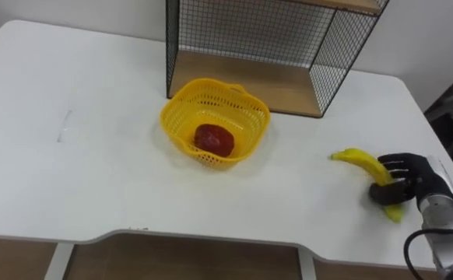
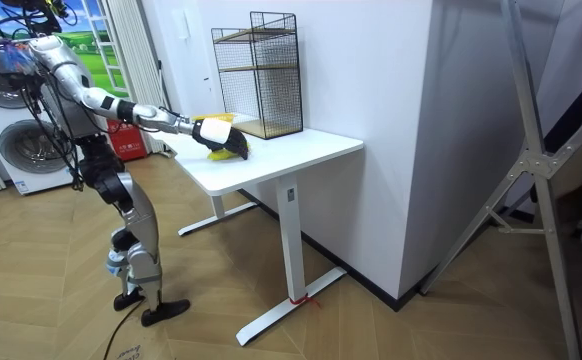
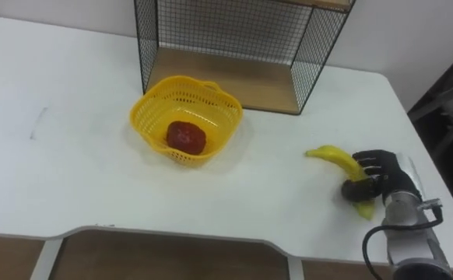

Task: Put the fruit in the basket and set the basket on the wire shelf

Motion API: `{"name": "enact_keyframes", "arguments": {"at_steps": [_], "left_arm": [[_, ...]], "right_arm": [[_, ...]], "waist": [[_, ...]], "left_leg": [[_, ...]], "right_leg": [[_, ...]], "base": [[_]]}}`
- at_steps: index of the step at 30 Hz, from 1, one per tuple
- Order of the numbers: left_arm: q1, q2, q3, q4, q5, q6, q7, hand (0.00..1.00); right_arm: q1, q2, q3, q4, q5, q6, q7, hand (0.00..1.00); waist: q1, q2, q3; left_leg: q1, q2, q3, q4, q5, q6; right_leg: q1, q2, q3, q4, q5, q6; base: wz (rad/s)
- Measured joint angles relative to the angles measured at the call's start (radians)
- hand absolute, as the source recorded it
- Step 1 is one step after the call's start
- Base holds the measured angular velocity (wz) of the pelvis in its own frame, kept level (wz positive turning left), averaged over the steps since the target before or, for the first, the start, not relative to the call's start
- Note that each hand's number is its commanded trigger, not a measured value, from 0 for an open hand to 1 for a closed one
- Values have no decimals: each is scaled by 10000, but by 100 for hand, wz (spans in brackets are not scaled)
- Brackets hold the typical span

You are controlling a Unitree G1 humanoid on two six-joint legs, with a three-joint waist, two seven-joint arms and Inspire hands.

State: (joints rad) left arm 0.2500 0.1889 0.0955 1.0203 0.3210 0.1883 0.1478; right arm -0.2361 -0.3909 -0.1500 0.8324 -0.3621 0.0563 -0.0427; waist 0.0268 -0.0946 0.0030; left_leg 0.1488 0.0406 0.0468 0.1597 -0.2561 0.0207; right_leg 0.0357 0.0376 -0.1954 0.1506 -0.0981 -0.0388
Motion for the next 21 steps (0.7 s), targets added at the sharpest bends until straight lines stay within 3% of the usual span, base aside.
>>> {"name": "enact_keyframes", "arguments": {"at_steps": [5,16,21], "left_arm": [[-139,0,-2,18,-10,-82,118,0],[-245,26,6,203,-12,-145,190,0],[-272,26,-23,436,-16,-174,173,0]], "right_arm": [[-13,-218,66,174,-369,106,-130,100],[12,-132,64,20,-333,98,20,100],[30,104,95,-277,-219,105,48,100]], "waist": [[163,3,-1],[147,25,-16],[81,29,-24]], "left_leg": [[13,12,-4,-75,0,-3],[13,-5,-6,-82,0,-3],[33,-9,46,-60,0,-3]], "right_leg": [[2,13,-15,-9,0,0],[12,8,30,-1,1,-1],[21,4,43,12,3,-4]], "base": [[1],[0],[-1]]}}
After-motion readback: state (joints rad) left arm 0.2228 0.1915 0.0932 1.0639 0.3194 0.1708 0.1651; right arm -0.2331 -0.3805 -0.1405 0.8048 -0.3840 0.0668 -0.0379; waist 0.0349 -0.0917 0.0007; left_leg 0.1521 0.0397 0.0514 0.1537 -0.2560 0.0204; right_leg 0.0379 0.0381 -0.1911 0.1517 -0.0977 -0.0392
